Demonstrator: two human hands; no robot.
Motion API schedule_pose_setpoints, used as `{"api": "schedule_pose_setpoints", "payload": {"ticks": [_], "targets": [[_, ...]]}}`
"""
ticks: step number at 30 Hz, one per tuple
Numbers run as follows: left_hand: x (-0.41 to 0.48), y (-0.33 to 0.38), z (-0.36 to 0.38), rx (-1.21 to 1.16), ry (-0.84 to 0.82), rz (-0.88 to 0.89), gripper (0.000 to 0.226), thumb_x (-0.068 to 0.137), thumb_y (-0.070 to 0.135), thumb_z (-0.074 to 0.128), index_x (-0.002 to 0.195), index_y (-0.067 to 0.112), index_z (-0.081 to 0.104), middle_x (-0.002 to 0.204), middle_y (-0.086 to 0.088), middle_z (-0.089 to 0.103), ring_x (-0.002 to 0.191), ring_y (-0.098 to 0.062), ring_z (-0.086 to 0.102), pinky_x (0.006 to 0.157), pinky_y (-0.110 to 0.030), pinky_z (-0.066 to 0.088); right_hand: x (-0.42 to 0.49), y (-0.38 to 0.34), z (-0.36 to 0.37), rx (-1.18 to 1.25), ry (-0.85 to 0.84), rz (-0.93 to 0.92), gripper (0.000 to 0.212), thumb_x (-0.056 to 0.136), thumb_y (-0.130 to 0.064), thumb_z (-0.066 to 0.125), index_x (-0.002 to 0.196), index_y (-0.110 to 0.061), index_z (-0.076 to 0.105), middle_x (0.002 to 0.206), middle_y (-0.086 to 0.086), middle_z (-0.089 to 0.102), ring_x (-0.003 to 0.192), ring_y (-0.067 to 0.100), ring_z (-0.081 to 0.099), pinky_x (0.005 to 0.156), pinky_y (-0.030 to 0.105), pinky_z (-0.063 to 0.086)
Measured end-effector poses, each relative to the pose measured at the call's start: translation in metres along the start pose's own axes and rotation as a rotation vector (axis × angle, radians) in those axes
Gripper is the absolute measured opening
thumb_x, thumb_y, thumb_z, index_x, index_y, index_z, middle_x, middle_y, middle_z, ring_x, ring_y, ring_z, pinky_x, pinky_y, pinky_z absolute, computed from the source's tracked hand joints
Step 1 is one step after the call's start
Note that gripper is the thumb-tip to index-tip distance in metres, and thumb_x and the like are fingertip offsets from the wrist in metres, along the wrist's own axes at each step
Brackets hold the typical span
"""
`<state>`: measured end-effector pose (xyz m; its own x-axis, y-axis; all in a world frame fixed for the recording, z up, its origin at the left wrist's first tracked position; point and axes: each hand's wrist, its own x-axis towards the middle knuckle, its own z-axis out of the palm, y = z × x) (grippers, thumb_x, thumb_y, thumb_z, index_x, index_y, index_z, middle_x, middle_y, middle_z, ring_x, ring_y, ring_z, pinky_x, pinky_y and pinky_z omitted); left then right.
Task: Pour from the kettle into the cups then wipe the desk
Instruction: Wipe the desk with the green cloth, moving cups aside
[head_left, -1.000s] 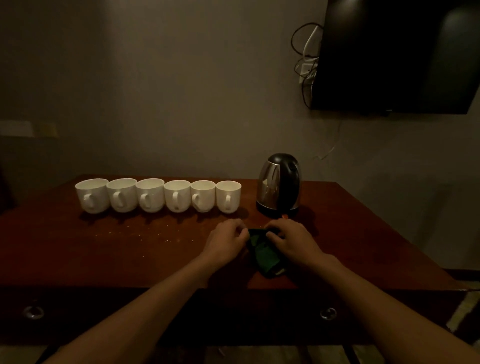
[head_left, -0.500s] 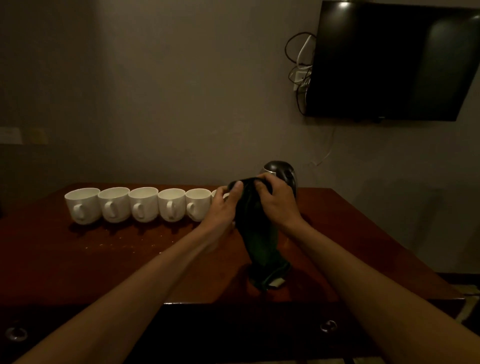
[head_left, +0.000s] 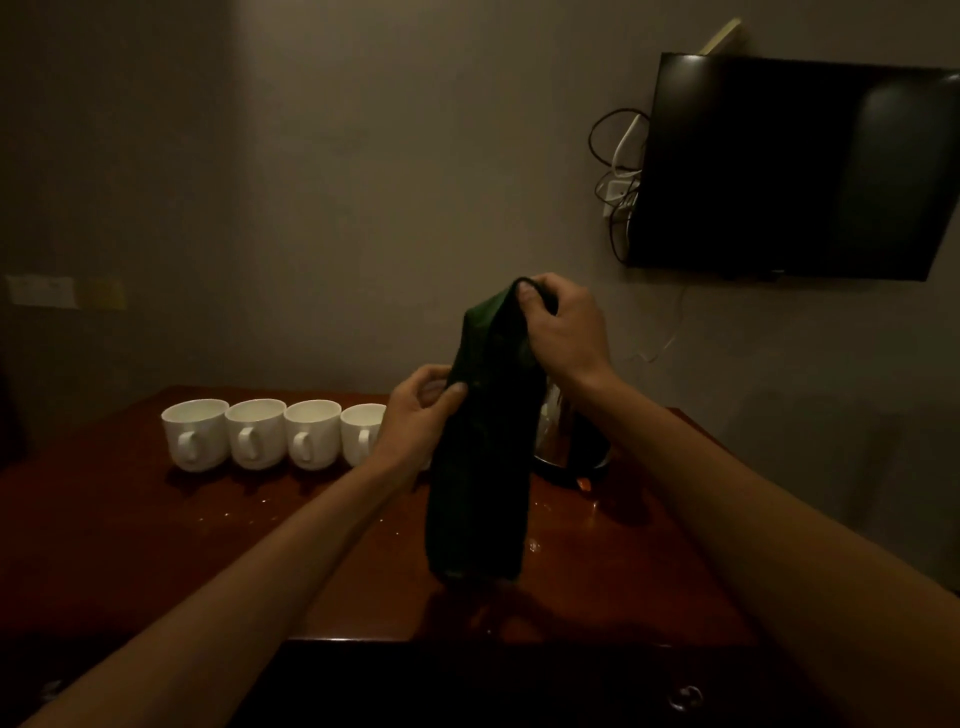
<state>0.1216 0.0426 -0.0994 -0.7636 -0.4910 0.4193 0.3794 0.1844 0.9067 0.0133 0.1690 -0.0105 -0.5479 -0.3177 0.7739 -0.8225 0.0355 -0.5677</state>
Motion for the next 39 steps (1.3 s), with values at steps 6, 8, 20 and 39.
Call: {"api": "schedule_pose_setpoints", "payload": {"ticks": [6, 8, 20, 39], "targets": [[-0.005, 0.021, 0.015, 0.025, -0.001, 0.083, 0.073, 0.088, 0.057, 0.059, 0.149, 0.034, 0.027, 0.133, 0.001, 0.05, 0.116, -0.014, 0.058, 0.079, -0.027, 0.053, 0.023, -0.036, 0.009, -0.07, -0.003, 0.016, 0.024, 0.099, -0.025, 0.056, 0.084, -0.01, 0.068, 0.076, 0.001, 0.066, 0.069, 0.011, 0.061, 0.06, 0.02, 0.047], [-0.008, 0.025, 0.022, 0.088, -0.067, 0.129, 0.079, 0.085, 0.045, 0.072, 0.149, 0.029, 0.029, 0.128, 0.007, 0.055, 0.113, -0.012, 0.062, 0.087, -0.034, 0.058, 0.027, -0.045, 0.013, -0.107, -0.028, -0.006, 0.026, 0.098, -0.027, 0.057, 0.088, -0.008, 0.072, 0.084, 0.005, 0.07, 0.077, 0.018, 0.065, 0.067, 0.031, 0.049], [-0.015, -0.011, -0.015, 0.112, -0.048, 0.159, 0.019, 0.095, 0.006, 0.063, 0.111, 0.015, 0.066, 0.109, -0.003, 0.072, 0.105, -0.016, 0.07, 0.077, -0.025, 0.059, 0.035, -0.034, -0.028, -0.138, -0.089, -0.014, 0.022, 0.1, -0.026, 0.056, 0.103, -0.011, 0.072, 0.092, 0.002, 0.068, 0.084, 0.016, 0.063, 0.068, 0.025, 0.048], [0.008, 0.024, -0.046, 0.493, -0.081, 0.344, 0.02, 0.103, 0.019, 0.053, 0.087, 0.018, 0.064, 0.07, 0.013, 0.065, 0.068, 0.0, 0.063, 0.057, -0.013, 0.046, -0.035, 0.06, -0.053, -0.224, -0.473, 0.472, 0.023, 0.1, -0.014, 0.051, 0.082, -0.006, 0.062, 0.078, 0.014, 0.055, 0.069, 0.021, 0.052, 0.058, 0.024, 0.043]]}}
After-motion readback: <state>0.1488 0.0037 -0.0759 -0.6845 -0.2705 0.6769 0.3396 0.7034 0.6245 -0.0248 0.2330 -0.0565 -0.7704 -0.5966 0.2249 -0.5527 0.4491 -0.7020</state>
